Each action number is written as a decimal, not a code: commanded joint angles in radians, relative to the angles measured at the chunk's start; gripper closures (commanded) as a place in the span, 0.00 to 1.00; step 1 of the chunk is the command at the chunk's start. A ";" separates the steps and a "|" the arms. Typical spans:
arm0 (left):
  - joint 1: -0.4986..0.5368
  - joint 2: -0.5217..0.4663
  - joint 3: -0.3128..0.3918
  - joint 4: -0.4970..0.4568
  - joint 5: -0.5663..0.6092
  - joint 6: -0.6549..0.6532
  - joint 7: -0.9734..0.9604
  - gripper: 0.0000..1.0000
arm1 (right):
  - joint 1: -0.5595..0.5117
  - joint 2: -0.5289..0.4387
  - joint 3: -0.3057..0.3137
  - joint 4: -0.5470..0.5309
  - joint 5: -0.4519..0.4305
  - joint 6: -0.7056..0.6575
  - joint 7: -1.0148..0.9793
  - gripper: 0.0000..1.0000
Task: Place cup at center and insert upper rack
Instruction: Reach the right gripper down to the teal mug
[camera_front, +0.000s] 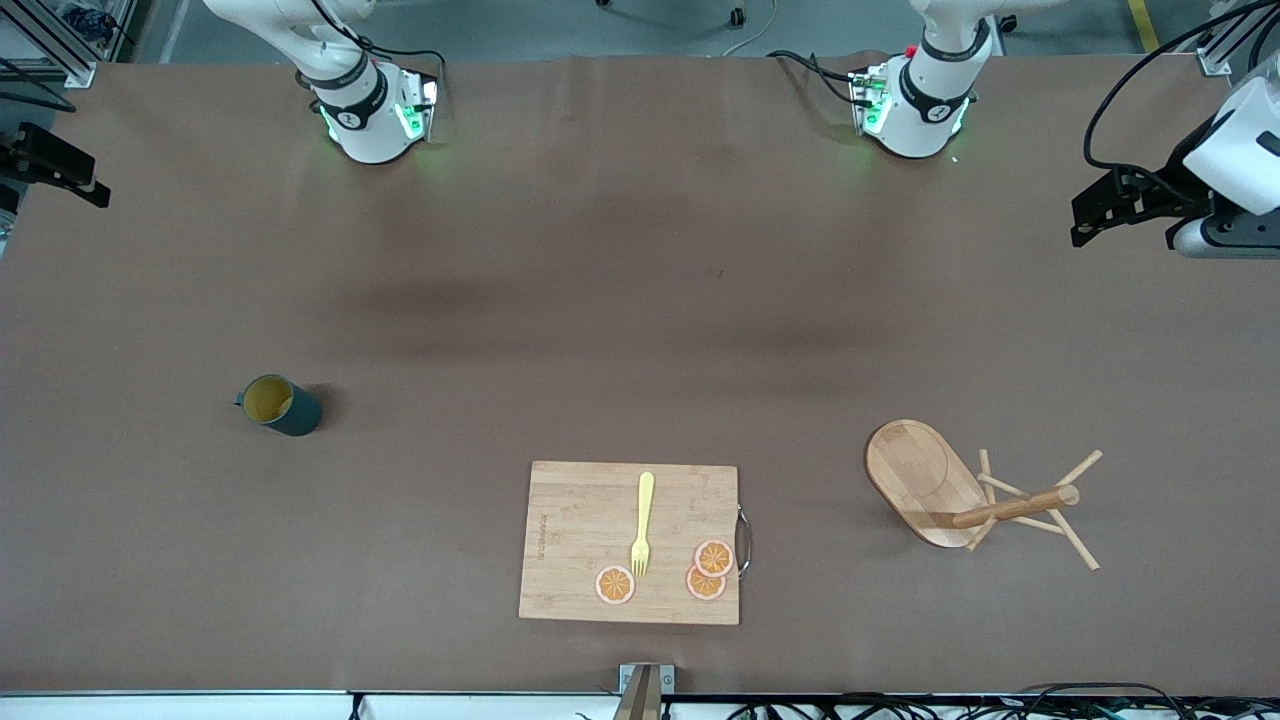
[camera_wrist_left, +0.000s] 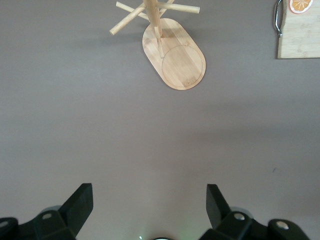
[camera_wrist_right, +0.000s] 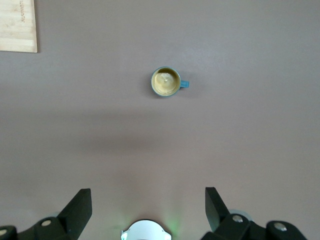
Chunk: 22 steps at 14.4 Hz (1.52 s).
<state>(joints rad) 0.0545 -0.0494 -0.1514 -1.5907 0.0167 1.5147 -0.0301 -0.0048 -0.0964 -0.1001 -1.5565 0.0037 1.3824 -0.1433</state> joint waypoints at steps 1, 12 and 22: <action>0.007 0.006 0.003 0.021 0.005 -0.005 0.018 0.00 | -0.004 -0.032 0.000 -0.036 -0.013 0.015 -0.027 0.00; 0.031 0.032 0.012 0.080 -0.001 -0.016 0.018 0.00 | -0.010 -0.008 0.000 0.010 -0.002 0.007 0.044 0.00; 0.047 0.037 0.013 0.080 0.005 -0.021 0.021 0.00 | -0.076 0.244 0.000 0.003 0.001 0.193 -0.062 0.00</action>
<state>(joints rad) 0.0961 -0.0241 -0.1356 -1.5366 0.0167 1.5134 -0.0301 -0.0534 0.1075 -0.1076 -1.5584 0.0016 1.5600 -0.1399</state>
